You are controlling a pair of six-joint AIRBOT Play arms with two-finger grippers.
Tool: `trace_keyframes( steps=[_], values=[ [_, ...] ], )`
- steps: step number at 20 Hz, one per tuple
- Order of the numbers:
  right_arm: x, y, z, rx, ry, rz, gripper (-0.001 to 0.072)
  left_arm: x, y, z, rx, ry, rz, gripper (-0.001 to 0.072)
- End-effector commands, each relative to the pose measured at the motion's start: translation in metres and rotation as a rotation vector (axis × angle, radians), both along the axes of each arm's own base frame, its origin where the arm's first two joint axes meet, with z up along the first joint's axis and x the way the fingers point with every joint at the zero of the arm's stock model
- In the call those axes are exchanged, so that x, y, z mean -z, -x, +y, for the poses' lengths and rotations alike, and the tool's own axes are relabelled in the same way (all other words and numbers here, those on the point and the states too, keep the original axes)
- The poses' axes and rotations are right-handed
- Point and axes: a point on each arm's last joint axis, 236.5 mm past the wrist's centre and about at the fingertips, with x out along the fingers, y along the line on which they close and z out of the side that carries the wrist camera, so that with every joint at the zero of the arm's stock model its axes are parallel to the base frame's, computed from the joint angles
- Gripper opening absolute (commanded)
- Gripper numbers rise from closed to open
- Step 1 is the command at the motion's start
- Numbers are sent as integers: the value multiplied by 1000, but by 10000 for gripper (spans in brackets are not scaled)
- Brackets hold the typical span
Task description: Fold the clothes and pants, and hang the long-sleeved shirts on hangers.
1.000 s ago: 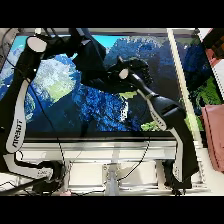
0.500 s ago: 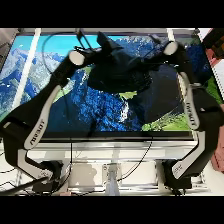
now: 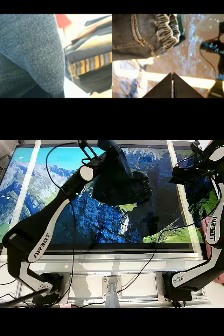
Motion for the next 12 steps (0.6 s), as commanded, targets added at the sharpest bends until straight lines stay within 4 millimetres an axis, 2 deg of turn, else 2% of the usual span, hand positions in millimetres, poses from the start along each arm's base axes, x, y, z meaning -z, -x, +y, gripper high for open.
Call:
trace_keyframes(
  steps=[1,3,5,6,8,10,11,12],
  values=[
    [-22,-32,38,10,-98,-141,41,-22,0,13,11,-2,-17,35],
    [-25,-45,67,-26,-67,-204,41,-12,6,14,78,-94,13,33],
    [-21,-45,83,-70,-7,-215,41,13,14,27,127,-237,94,33],
    [-17,-45,84,-84,34,-214,41,22,16,43,117,-334,127,33],
    [-12,-45,74,-87,96,-210,41,23,15,96,36,-544,174,33],
    [-11,-46,60,-66,114,-208,41,7,18,154,-77,-747,207,33],
    [-11,-46,54,-55,115,-206,41,-3,20,175,-123,-817,215,33],
    [-10,-45,48,-46,115,-198,41,-9,21,186,-150,-857,214,33]
  ],
)
